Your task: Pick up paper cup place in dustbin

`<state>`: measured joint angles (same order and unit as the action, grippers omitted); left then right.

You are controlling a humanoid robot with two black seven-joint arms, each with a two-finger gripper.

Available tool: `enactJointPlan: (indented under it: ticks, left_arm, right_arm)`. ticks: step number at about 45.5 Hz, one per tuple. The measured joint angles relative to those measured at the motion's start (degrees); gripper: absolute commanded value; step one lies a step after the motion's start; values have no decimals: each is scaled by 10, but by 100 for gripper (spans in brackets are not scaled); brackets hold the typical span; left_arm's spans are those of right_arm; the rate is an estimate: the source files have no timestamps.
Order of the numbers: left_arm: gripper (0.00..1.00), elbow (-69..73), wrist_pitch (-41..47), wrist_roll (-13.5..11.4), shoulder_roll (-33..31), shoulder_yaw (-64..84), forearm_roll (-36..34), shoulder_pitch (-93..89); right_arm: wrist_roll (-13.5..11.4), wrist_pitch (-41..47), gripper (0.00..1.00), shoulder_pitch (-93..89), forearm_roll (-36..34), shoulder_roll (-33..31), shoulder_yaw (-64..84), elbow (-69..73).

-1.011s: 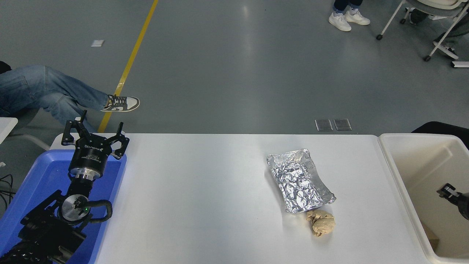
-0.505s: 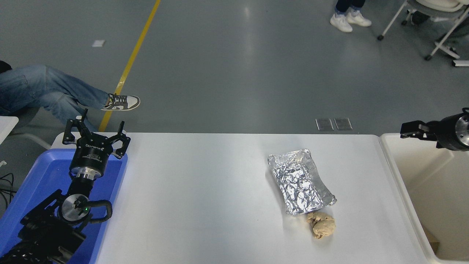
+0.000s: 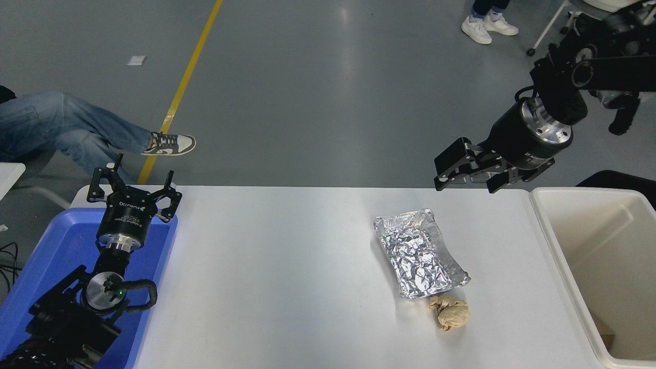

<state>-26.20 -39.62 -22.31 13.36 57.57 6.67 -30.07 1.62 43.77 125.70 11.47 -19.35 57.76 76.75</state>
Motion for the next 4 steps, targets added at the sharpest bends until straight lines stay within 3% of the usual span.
enactJointPlan:
  ticks: [4]
  left_arm:
    - [100,0,1,0,0,0,0,0]
  right_arm:
    - [-1,4,100,9,-6,9,4,2]
